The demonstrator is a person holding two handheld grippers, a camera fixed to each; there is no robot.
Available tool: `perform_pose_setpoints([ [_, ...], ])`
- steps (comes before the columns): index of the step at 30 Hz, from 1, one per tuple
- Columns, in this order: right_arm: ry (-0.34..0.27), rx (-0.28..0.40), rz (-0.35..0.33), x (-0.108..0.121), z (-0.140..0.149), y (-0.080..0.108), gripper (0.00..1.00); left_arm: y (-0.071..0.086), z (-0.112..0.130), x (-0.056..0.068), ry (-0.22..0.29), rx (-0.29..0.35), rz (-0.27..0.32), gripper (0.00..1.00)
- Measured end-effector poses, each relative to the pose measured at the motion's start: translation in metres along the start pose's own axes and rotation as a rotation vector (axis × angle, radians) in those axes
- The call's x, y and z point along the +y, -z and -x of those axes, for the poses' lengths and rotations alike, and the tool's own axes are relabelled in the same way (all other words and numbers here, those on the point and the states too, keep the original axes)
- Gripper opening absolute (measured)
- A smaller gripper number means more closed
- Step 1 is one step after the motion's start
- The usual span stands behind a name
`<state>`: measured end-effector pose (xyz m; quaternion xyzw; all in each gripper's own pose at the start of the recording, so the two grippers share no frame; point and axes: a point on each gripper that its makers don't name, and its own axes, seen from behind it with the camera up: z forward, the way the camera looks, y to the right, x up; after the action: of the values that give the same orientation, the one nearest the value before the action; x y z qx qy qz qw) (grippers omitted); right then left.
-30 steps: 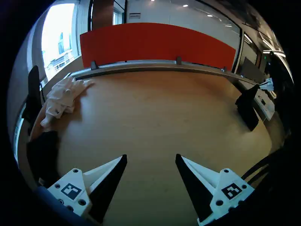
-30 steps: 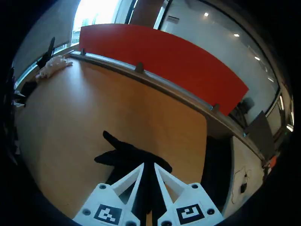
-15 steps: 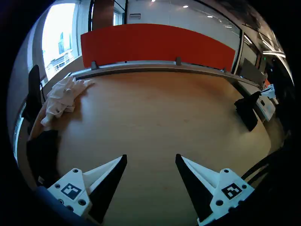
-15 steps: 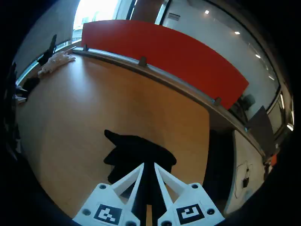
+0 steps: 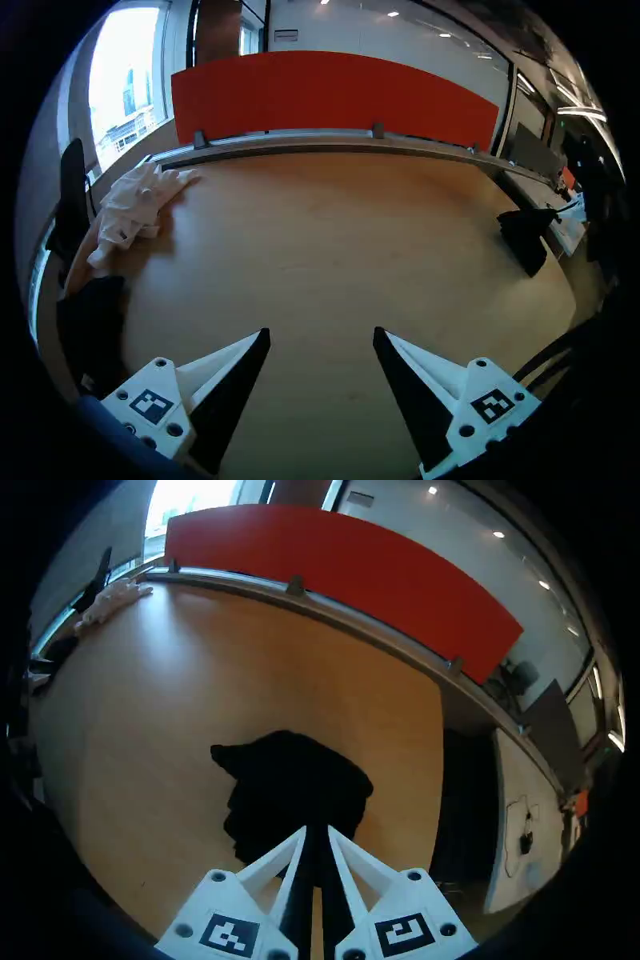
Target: Fold towel
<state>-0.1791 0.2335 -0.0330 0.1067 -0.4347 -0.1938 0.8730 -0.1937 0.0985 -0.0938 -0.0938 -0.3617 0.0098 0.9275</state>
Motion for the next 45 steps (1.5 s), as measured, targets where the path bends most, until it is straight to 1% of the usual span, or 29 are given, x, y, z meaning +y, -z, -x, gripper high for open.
perform_pose_setpoints([
  [9,-0.03,-0.05,0.019,0.007,0.027,-0.003,0.04,0.0,-0.001,0.001,-0.006,0.0,0.002,0.96],
  [23,-0.084,-0.142,0.031,0.014,0.067,-0.018,0.04,0.0,0.0,-0.001,-0.01,-0.008,-0.008,0.96],
  [36,-0.139,-0.202,0.043,0.02,0.091,-0.033,0.04,0.0,0.0,-0.003,-0.018,-0.017,-0.021,0.96],
  [41,-0.165,-0.221,0.049,0.022,0.098,-0.039,0.04,-0.001,0.001,-0.004,-0.015,-0.021,-0.026,0.96],
  [45,-0.173,-0.234,0.056,0.025,0.101,-0.042,0.04,-0.001,0.002,-0.004,-0.014,-0.024,-0.029,0.96],
])
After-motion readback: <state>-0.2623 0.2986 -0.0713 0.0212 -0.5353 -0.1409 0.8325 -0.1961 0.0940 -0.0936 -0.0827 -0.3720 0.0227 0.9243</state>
